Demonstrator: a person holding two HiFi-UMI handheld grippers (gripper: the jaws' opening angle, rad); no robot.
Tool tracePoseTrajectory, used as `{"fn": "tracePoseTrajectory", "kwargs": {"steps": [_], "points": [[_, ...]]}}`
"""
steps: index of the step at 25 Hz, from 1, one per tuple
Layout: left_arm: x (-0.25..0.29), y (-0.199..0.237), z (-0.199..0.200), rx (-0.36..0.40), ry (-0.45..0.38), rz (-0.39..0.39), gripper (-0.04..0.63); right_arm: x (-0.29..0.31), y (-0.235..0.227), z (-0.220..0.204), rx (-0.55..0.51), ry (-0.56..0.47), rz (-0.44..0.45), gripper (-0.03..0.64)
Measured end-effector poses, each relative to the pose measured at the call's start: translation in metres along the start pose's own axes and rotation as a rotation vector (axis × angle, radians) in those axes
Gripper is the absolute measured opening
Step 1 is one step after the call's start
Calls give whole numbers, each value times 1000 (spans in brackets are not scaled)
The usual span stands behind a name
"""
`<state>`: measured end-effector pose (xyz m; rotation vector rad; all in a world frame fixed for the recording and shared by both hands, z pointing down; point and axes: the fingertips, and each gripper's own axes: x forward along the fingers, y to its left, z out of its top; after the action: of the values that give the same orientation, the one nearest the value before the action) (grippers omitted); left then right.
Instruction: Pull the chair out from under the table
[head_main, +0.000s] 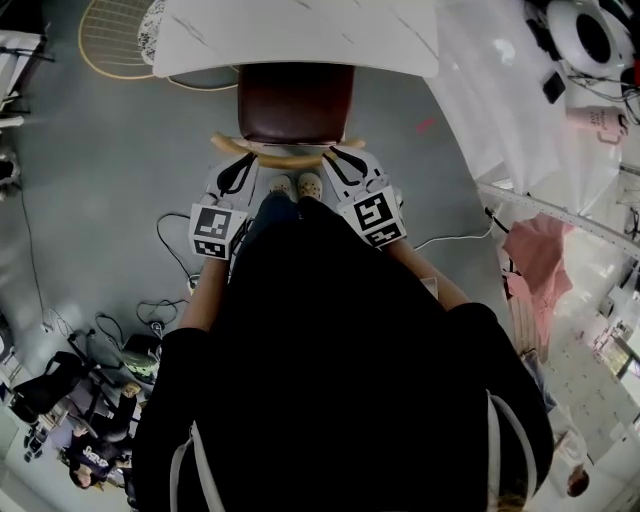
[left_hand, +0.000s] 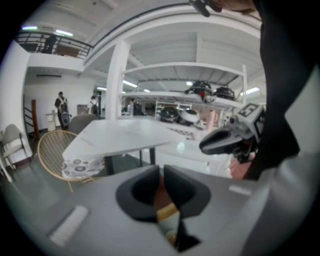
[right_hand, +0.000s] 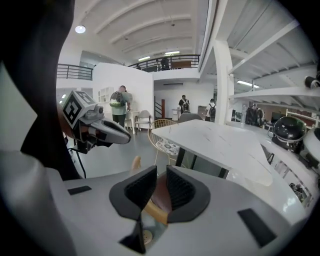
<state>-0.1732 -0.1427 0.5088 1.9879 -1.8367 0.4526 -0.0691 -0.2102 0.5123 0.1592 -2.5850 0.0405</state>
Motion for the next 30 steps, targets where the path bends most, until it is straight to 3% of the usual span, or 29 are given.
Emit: {"fn": "tracePoseTrajectory", "kwargs": {"steps": [10, 14, 17, 21, 24, 30], "points": [[26, 10, -76, 105, 259, -160, 167, 31, 12, -60, -38, 212, 71, 32], [29, 17, -102, 169, 362, -218, 227, 40, 20, -86, -32, 304, 109, 120], [33, 18, -120, 299, 442, -272, 256, 45, 24, -105, -75, 384, 130, 162], [42, 13, -139, 550, 536, -372, 275, 54, 26, -122, -192, 477, 154, 189], [49, 8, -158, 718, 611, -457, 285, 63, 26, -136, -324, 547, 178, 198], [63, 5, -187, 952, 716, -556, 293, 77, 26, -171, -644, 705, 260, 205]]}}
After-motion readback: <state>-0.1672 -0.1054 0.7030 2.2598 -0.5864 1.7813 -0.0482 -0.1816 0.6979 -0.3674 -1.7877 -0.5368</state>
